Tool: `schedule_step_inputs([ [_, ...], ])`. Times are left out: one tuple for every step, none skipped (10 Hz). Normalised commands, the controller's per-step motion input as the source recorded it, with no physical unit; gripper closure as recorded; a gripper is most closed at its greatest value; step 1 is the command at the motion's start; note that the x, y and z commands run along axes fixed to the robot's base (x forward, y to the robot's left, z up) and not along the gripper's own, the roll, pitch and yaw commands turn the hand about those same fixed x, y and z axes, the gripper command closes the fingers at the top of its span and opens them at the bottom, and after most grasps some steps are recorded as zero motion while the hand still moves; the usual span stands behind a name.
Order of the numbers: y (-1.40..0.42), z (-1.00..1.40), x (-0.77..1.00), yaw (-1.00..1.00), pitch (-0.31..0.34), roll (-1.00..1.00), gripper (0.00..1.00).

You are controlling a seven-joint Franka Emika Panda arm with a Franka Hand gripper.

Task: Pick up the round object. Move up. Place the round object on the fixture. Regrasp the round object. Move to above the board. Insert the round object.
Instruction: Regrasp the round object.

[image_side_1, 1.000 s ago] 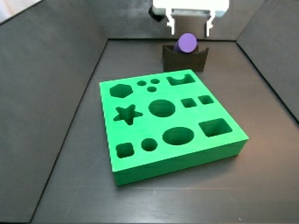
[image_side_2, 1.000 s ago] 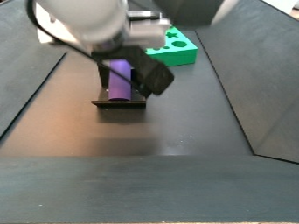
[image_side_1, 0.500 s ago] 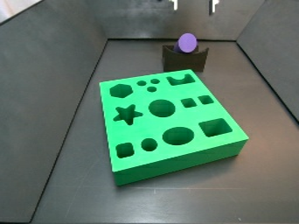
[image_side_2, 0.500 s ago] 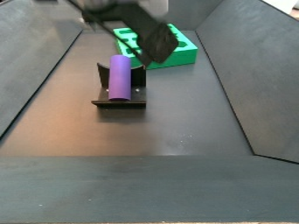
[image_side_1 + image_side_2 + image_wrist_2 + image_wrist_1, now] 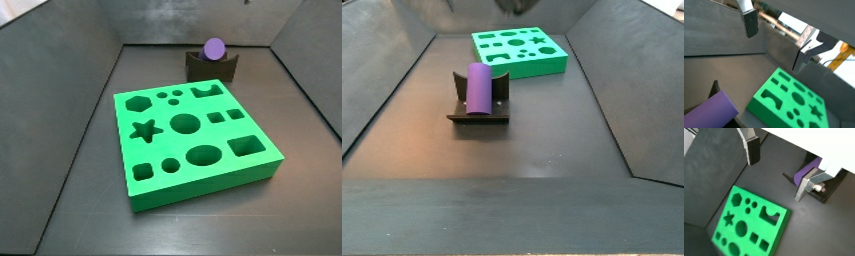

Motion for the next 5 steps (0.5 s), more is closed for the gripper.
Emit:
schedule_step_inputs([
  [-0.06,0.05,-0.03,0.01,0.027,1.00,0.00],
  [-0.03,0.02,-0.02,0.01,0.026,1.00,0.00],
  [-0.03,0.01,-0.02,0.01,0.023,1.00,0.00],
  [-0.03,0.01,-0.03,0.01,0.020,1.00,0.00],
  [-0.02,0.02,-0.04,0.01,0.013,1.00,0.00],
])
